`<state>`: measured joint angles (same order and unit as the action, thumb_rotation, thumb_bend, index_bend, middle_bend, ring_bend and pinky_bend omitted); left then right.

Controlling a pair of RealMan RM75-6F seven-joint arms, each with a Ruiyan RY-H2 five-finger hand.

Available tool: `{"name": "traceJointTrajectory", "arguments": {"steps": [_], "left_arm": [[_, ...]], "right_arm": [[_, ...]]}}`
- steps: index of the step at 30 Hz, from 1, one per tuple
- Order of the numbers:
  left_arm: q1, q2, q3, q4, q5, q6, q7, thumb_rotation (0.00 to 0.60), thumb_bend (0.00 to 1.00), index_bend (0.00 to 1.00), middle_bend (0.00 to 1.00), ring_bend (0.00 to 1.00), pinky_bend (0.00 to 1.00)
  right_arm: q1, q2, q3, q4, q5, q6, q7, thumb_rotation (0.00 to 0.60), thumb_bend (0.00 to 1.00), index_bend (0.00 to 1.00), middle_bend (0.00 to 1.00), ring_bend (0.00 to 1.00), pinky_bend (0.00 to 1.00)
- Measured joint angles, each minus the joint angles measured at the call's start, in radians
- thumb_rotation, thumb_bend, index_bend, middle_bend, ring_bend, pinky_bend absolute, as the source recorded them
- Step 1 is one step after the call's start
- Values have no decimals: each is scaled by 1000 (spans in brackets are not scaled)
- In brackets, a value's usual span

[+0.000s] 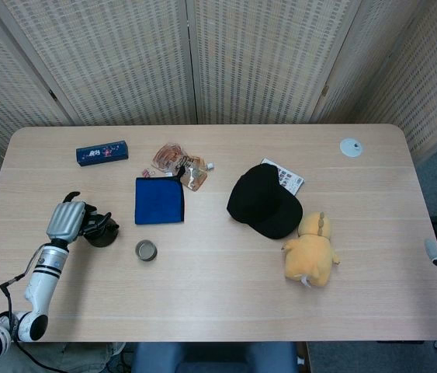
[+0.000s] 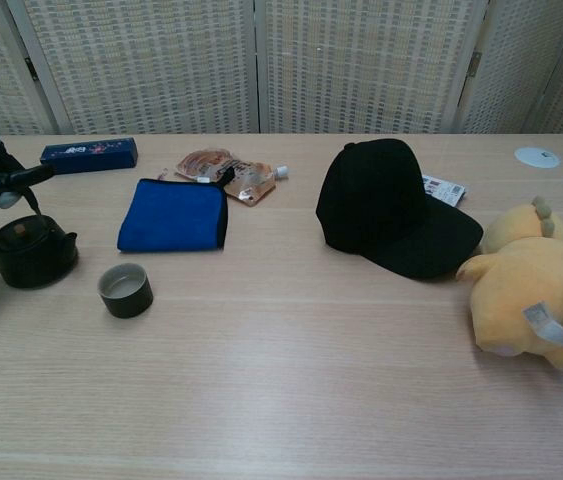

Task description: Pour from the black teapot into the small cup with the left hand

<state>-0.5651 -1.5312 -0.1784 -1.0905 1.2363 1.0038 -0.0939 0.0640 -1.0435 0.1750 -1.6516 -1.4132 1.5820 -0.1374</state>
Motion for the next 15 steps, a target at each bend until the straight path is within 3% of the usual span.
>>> {"name": "traceJointTrajectory", "arguments": {"steps": [9,15], "left_arm": [[4,1,7,-5,-10,-18,20,90,249,771,838,746,75],[9,3,5,-14,-10,-9,30,95,249,677,724,619,75]], "right_arm": [[-4,1,-2,-4,-2,6,-3,600,270,141,209,84,72],[-7,1,-3,-4,-5,11,0,600,270,141,209,83,72]]}}
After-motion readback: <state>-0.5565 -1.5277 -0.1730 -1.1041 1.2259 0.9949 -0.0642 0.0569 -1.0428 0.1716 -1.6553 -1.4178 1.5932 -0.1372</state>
